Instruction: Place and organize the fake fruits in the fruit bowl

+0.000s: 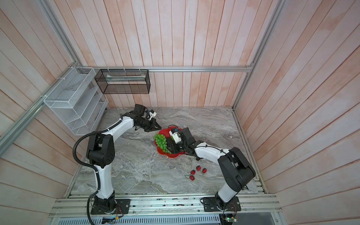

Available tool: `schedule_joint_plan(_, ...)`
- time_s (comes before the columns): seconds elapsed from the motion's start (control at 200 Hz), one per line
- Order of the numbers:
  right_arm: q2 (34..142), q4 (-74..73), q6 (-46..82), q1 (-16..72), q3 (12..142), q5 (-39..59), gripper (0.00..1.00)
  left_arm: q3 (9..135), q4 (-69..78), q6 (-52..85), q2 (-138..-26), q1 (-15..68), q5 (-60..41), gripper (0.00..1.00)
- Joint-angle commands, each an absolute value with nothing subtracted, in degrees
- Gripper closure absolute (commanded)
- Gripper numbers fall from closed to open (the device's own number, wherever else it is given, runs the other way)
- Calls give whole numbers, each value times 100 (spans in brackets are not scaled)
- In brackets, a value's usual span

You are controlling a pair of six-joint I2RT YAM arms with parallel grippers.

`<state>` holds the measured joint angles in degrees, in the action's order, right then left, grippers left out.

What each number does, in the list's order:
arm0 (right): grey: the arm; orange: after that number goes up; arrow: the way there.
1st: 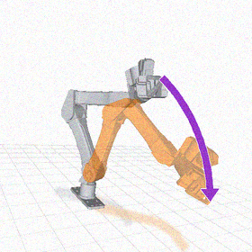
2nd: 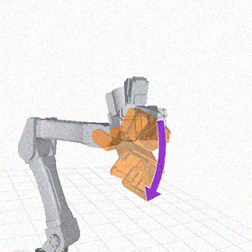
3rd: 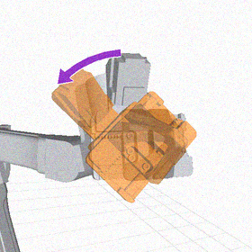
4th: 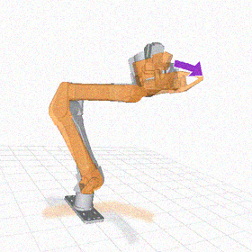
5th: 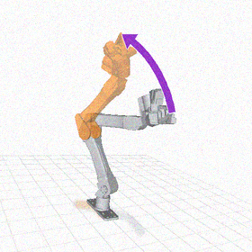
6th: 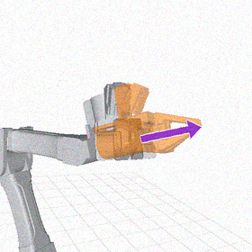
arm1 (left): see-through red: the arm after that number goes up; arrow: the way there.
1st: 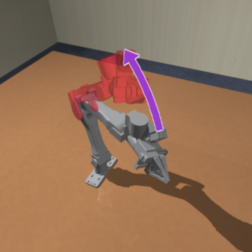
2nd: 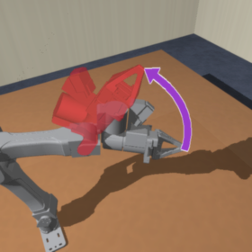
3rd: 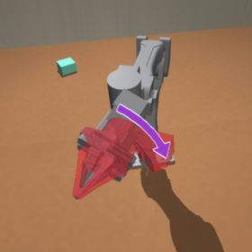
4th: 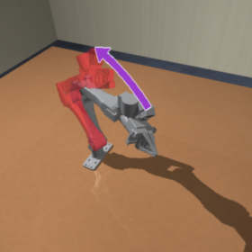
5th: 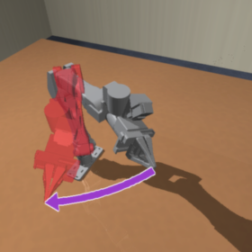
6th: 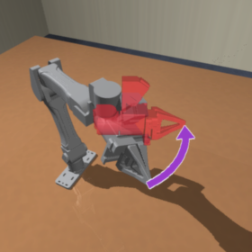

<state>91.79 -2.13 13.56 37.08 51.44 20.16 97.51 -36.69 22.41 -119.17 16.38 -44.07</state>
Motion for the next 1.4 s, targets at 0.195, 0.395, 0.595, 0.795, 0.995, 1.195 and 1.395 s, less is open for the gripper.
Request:
schedule_joint_plan(0.195, 8841, 22, 1283, 3660, 5164, 1709, 48, 10137, -3888, 2067, -12116, 1645, -4245, 90)
schedule_joint_plan(0.395, 8726, -80, 1328, 3620, 5086, 1578, 47, 8741, -3655, 2644, -10743, 1725, -2574, 69)
schedule_joint_plan(0.595, 8702, -76, 1327, 3415, 5109, 1635, 47, 7695, -3426, 3067, -10108, 1794, -2013, 75)
schedule_joint_plan(0.795, 8692, -21, 1301, 3362, 5116, 1623, 47, 7696, -3170, 3225, -10475, 1906, -2100, 81)
schedule_joint_plan(0.995, 8675, 0, 1336, 3352, 5098, 1591, 47, 7863, -2814, 3228, -10830, 1916, -2490, 82)
schedule_joint_plan(1.195, 8631, 35, 1345, 3354, 5061, 1538, 47, 8029, -2568, 3126, -10995, 2020, -2916, 83)
schedule_joint_plan(1.395, 8672, 77, 1318, 3349, 5115, 1547, 47, 8196, -2457, 3094, -11188, 2075, -3259, 83)
